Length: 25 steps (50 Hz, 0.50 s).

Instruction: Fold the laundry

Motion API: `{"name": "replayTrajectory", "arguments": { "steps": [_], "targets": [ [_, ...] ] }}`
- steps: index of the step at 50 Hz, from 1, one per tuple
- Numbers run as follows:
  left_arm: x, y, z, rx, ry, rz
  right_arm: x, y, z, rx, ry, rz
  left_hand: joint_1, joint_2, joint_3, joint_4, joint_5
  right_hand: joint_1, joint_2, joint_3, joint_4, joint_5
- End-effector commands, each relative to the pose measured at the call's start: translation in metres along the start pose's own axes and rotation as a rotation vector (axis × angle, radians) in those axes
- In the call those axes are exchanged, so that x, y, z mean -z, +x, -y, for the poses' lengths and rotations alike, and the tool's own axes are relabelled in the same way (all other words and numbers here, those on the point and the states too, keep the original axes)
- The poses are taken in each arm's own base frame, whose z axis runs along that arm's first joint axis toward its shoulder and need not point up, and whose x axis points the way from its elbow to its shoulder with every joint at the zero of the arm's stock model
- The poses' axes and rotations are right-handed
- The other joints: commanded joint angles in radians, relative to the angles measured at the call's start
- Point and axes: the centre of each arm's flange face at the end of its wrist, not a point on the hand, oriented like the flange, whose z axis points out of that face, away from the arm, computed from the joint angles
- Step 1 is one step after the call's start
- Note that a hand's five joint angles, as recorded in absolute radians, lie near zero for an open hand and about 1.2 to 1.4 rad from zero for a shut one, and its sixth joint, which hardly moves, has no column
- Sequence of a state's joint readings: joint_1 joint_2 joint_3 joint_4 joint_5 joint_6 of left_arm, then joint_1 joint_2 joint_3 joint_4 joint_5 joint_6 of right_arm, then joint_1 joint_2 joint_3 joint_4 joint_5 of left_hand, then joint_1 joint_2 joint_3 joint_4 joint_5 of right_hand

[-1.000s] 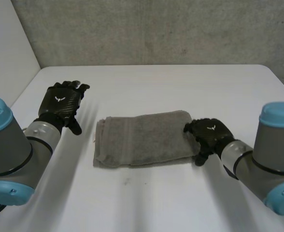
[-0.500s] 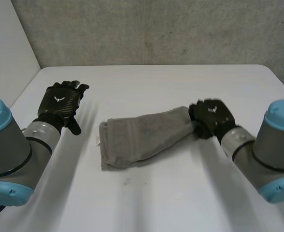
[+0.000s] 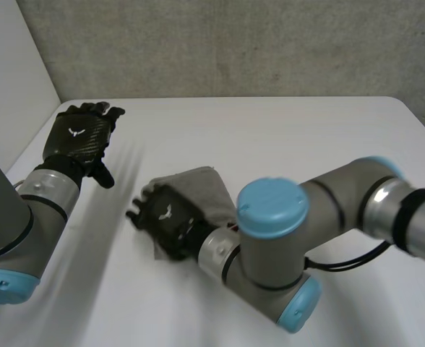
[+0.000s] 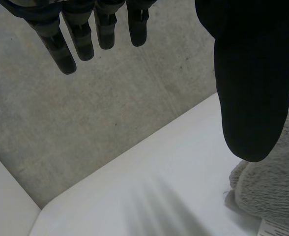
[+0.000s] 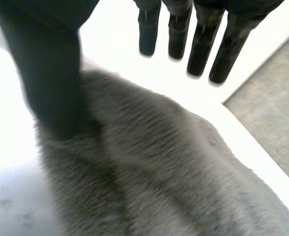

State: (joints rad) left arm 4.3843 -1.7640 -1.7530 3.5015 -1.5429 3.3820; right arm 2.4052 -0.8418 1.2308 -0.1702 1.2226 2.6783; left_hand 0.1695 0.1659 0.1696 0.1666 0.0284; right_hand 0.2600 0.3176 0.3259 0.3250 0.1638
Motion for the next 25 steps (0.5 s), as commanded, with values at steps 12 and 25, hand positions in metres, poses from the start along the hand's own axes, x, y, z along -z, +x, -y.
{"name": "replayTrajectory", "arguments": {
  "steps": [12,25],
  "targets": [
    [0.008,0.079,-0.005,0.171,-0.184,-0.233,0.043,0.120,-0.007,-0.588,-0.053,-0.343,0.009,0.012,0.009,0.012,-0.025,-0.085,-0.143,-0.151,-0.150,-0.164],
    [0.007,0.082,-0.070,0.152,-0.432,-0.067,0.018,0.098,-0.054,-0.409,-0.253,-0.255,0.005,0.009,0.005,0.008,-0.028,-0.085,-0.143,-0.151,-0.150,-0.164]
  ]
}}
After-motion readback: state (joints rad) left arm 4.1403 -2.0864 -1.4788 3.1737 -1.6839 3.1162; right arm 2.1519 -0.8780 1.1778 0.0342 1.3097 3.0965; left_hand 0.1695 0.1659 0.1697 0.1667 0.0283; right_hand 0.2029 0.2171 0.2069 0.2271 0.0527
